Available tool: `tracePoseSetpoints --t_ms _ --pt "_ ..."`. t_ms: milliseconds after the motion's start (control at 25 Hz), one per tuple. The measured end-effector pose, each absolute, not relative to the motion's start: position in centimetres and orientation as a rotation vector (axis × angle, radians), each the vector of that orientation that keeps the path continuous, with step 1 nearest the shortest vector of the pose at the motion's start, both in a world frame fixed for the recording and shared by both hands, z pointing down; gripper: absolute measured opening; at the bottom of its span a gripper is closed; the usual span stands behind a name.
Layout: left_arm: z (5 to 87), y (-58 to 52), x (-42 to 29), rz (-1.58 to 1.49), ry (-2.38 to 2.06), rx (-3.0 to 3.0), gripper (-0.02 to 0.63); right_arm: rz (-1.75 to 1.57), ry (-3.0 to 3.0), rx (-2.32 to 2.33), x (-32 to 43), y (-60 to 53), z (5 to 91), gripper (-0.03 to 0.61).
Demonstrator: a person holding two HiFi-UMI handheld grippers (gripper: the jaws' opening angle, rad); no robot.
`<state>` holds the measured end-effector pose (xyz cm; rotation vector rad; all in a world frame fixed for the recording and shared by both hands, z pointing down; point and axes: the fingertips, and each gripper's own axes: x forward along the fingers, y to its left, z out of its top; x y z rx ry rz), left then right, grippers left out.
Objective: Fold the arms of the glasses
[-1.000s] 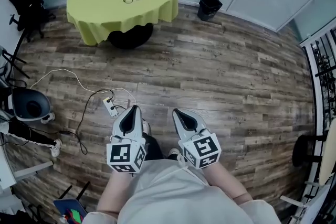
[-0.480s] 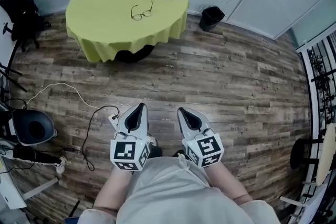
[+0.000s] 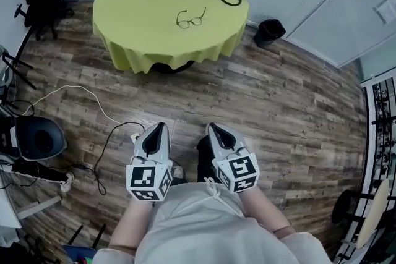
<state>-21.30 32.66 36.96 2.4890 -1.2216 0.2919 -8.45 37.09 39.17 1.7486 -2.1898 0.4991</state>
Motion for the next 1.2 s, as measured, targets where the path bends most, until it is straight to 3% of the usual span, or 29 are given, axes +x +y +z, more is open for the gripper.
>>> tracePoseSetpoints --t_ms 240,840,1200 --pt "37.2 27.0 -17.3 0.283 -1.366 2.436 0.006 0.482 -2.281 1.628 -4.3 29.5 40.1 -0.001" --pt "37.8 13.3 -1.2 0.295 -1.567 2.265 0.006 0.568 -2.321 1.492 15.2 14.2 40.9 -0.001" --pt "40.0 6.4 1.8 0.352 -1.588 2.240 0.006 0.619 -2.298 1.432 18.3 8.2 44.2 -0.001"
